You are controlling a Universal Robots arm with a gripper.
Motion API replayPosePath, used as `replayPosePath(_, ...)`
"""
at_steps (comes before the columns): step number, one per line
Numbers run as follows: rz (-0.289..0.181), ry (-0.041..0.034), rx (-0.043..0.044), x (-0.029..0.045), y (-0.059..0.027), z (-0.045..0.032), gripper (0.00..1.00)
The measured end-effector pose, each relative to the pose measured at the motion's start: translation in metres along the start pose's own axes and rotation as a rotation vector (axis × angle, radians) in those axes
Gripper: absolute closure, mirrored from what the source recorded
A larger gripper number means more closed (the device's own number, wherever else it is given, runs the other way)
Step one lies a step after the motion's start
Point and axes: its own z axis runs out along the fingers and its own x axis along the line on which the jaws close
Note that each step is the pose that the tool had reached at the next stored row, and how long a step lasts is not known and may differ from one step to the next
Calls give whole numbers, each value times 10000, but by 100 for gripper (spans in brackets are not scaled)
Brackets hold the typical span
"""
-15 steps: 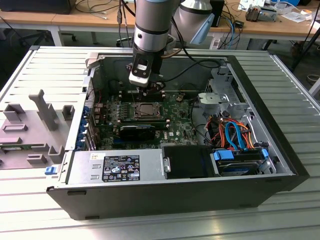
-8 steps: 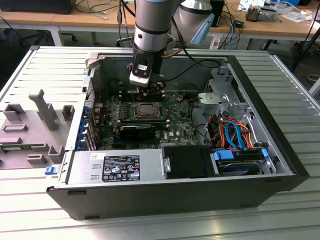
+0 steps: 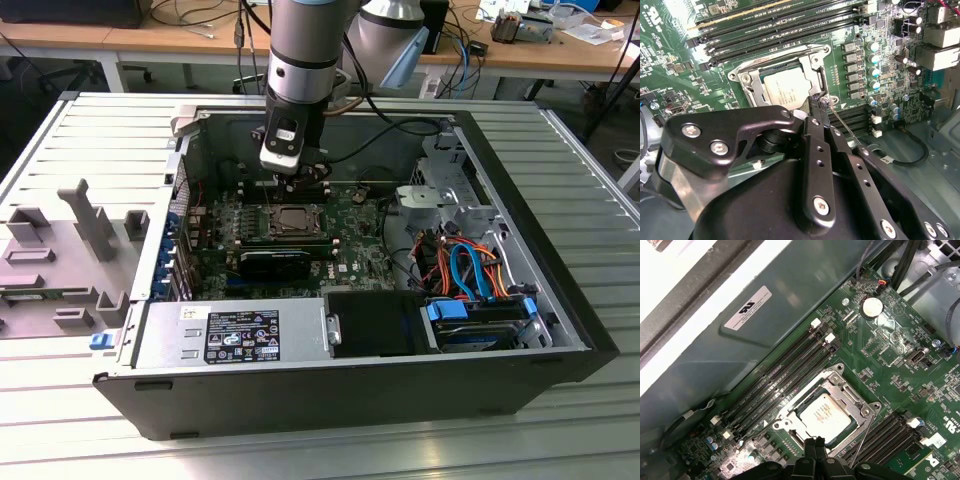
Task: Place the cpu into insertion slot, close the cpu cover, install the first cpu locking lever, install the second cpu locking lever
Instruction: 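Install the first cpu locking lever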
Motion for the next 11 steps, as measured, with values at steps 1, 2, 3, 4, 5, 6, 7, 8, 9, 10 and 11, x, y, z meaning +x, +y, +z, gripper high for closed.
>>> replayPosePath(1,-12,0,1,0,0,0,89)
replayPosePath(2,-25,-1,2,0,0,0,89)
replayPosePath(3,-38,-2,4,0,0,0,89)
replayPosePath(4,-51,-2,6,0,0,0,89)
replayPosePath(5,-71,-3,7,0,0,0,89)
replayPosePath(6,-95,-4,9,0,0,0,89)
replayPosePath(7,-127,-5,12,0,0,0,89)
replayPosePath(8,-143,-6,14,0,0,0,89)
replayPosePath(9,-156,-6,15,0,0,0,89)
replayPosePath(10,-174,-7,17,0,0,0,89)
replayPosePath(11,-198,-8,18,0,0,0,89)
